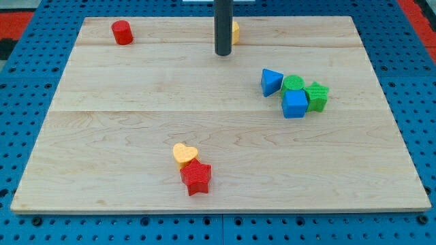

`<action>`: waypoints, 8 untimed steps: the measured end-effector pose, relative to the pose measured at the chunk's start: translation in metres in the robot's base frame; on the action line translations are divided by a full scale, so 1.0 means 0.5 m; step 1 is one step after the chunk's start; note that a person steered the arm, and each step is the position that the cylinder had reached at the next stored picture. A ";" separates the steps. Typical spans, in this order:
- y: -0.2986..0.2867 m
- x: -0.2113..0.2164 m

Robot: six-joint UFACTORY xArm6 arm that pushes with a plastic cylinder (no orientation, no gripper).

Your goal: Slide green circle towards top right

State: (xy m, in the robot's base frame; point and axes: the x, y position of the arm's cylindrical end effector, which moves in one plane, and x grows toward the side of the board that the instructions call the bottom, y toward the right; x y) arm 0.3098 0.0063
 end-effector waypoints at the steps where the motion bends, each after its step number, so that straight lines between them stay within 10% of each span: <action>1: -0.010 0.104; 4: 0.144 0.227; 8: 0.292 0.152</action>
State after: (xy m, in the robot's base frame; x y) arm 0.3855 0.1521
